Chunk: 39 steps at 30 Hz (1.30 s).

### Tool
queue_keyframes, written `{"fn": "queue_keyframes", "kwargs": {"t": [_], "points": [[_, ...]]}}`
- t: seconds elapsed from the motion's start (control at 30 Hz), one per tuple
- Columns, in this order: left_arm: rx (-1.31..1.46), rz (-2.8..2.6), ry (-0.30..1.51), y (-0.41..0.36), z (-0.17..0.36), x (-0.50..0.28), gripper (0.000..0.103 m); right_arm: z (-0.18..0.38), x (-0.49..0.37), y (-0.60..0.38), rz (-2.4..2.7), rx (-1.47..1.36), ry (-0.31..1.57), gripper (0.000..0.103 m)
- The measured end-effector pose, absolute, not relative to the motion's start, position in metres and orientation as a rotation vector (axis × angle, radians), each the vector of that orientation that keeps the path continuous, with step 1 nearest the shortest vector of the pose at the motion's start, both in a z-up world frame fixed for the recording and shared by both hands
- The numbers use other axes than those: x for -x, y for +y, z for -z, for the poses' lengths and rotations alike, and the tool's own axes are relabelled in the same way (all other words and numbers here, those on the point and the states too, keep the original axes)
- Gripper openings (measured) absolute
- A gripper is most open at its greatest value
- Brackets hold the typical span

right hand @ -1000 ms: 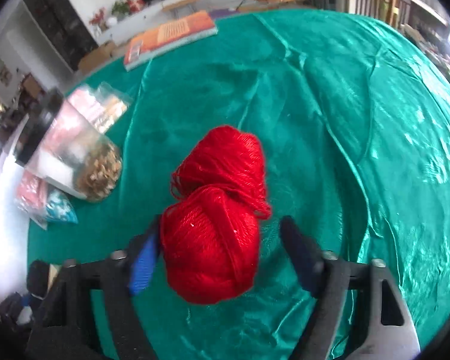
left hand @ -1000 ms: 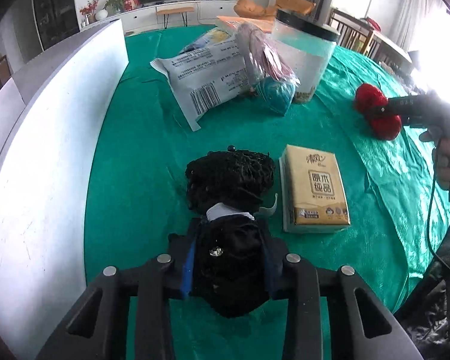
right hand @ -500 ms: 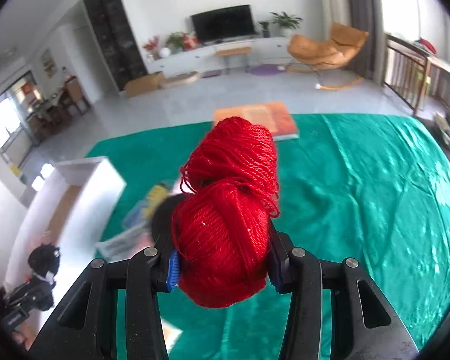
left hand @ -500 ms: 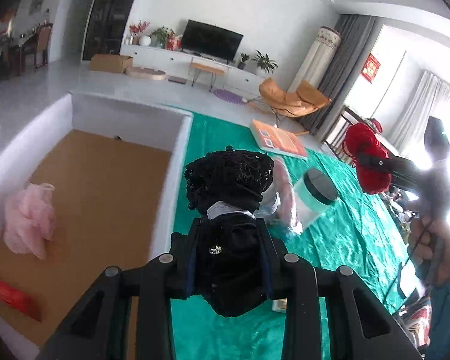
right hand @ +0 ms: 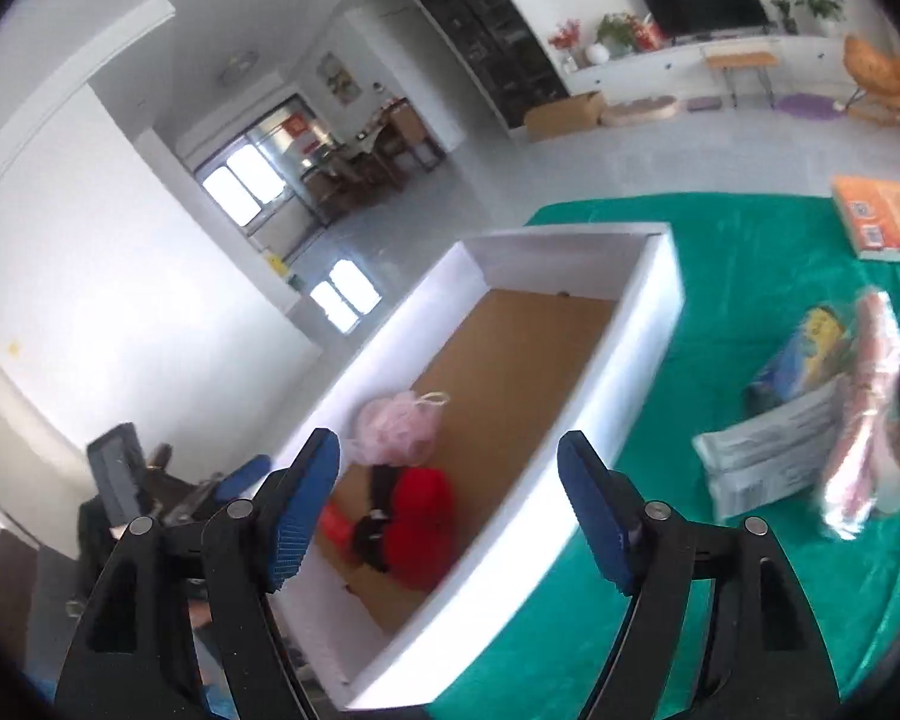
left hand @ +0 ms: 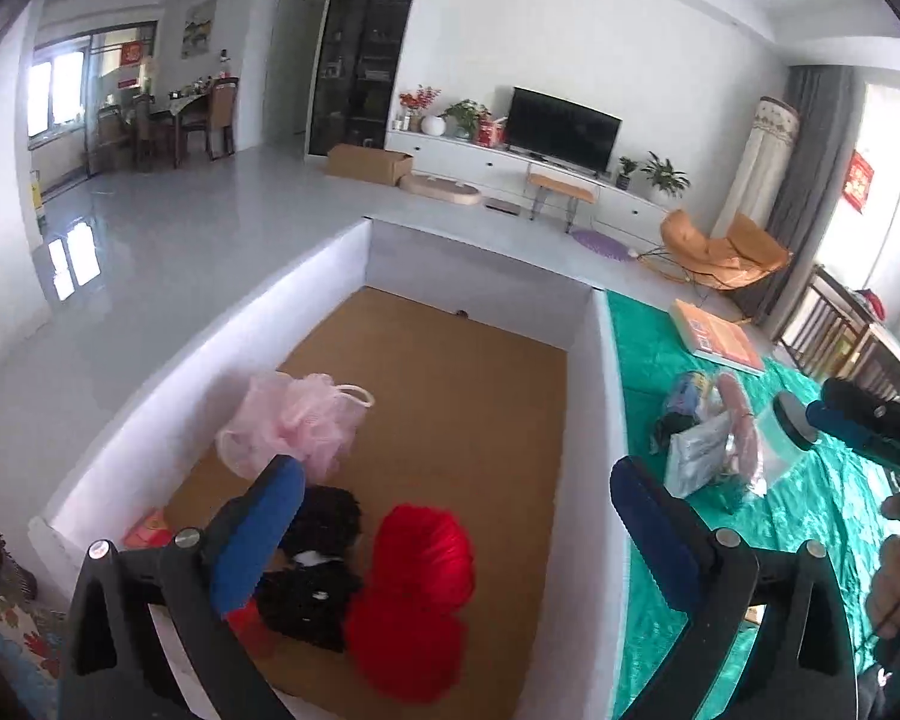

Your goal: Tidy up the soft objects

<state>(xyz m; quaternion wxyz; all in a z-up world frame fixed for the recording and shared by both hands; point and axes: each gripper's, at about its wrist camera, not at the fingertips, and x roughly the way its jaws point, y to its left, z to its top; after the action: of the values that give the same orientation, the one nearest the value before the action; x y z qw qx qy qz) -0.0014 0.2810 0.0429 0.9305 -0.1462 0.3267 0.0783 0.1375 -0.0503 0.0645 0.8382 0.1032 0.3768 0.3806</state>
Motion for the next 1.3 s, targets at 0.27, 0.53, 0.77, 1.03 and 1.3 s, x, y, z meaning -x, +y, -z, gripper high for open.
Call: {"fn": "queue_keyframes", "kwargs": {"t": [0.27,0.53,0.77,1.03,1.3], "points": [[0.224,0.18,0.698,0.169,-0.043,-0.031,0.101,0.045,-0.089,-0.159,-0.468,0.149,0.914,0.08],[0.204,0.269,0.739,0.116,-0.041,-0.024,0.101,0.082,-0.071,-0.097,-0.38,0.366,0.891,0.078],[0.168,0.306,0.831,0.083,0.007,-0.04,0.101,0.089,-0.097,-0.197,-0.273,0.302,0.906,0.076],[0.102,0.26,0.901,0.062,0.057,-0.086,0.101,0.061,-0.188,-0.316,-0.08,0.007,0.891,0.071],[0.001,0.169,0.915,0.055,0.093,-0.123,0.101,0.083,-0.131,-0.264,-0.075,-0.036,0.953,0.078]]}}
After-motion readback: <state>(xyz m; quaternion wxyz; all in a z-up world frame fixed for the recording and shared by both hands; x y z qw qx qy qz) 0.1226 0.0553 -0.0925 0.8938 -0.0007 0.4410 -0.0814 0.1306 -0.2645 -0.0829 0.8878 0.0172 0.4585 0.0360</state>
